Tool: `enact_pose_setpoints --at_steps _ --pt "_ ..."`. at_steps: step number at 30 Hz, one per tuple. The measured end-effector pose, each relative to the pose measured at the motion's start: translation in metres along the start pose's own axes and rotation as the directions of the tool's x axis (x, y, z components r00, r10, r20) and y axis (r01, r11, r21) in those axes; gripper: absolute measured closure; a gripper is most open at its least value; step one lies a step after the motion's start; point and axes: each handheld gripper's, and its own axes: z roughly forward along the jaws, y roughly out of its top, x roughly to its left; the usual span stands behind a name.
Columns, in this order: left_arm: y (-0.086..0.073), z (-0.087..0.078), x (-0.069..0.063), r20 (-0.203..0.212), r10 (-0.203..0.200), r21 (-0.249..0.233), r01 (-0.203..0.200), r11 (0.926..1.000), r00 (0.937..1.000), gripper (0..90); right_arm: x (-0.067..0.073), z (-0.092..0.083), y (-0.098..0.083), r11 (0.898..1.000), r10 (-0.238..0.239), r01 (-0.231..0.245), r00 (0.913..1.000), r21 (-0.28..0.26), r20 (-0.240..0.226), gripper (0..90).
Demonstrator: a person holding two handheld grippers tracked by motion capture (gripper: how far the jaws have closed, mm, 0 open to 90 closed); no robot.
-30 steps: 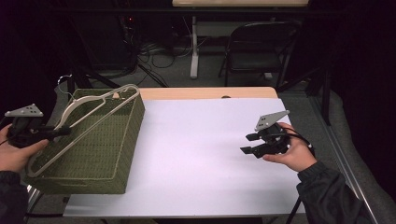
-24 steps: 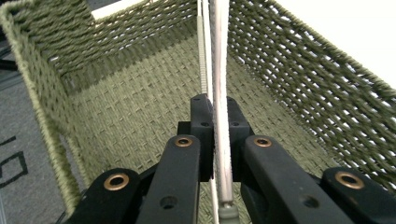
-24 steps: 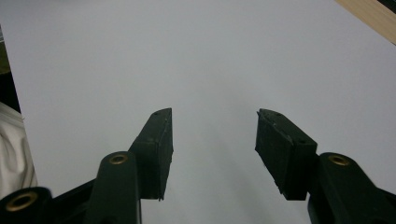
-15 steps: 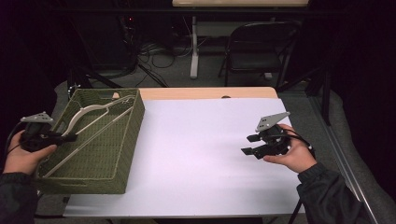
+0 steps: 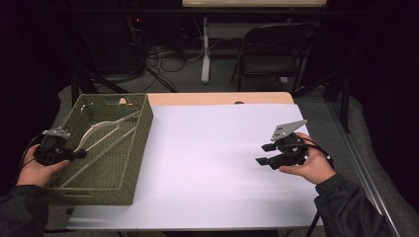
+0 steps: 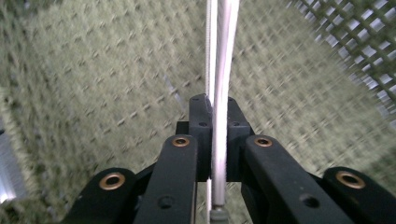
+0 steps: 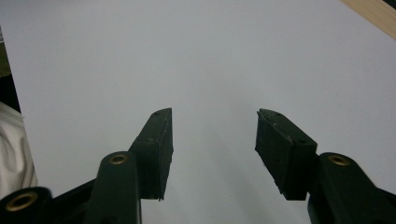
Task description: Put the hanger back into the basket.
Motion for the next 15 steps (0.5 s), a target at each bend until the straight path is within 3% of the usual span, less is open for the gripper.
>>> enact_pose_setpoints --at_steps 2,3,4,6,8,12,15 --pt "0.0 -0.003 0.0 -0.032 -0.006 -0.02 0.005 0.9998 0.9995 80.7 0.0 0.001 0.0 1.0 -0.005 0.005 1.0 -0.005 0.001 46.2" --pt "-0.001 -0.004 0.001 -0.038 -0.011 -0.033 0.009 0.9994 0.9992 73.6 0.0 0.001 0.0 1.0 -0.005 0.005 1.0 -0.004 0.002 46.1" --pt "-0.001 -0.007 0.001 -0.051 -0.019 -0.052 0.016 0.9985 0.9985 73.6 0.0 0.001 0.0 1.0 -0.005 0.005 1.0 -0.004 0.002 46.1" --pt "-0.002 -0.013 0.001 -0.087 -0.028 -0.088 0.02 0.9959 0.9958 57.9 0.001 0.001 0.0 1.0 -0.005 0.005 1.0 0.0 0.002 46.1" --pt "-0.003 -0.02 0.002 -0.096 -0.047 -0.116 0.035 0.9926 0.9943 54.4 0.001 0.001 0.0 1.0 -0.007 0.007 1.0 0.0 0.002 46.1" --pt "-0.004 -0.041 -0.004 -0.151 -0.067 -0.19 0.038 0.9811 0.9863 47.5 0.001 0.0 0.0 1.0 -0.005 0.005 1.0 -0.006 0.005 46.1" --pt "-0.004 -0.058 -0.014 -0.138 -0.079 -0.257 0.041 0.9656 0.9873 47.5 0.002 -0.002 -0.001 1.0 -0.004 0.004 0.9999 -0.009 0.012 46.1"
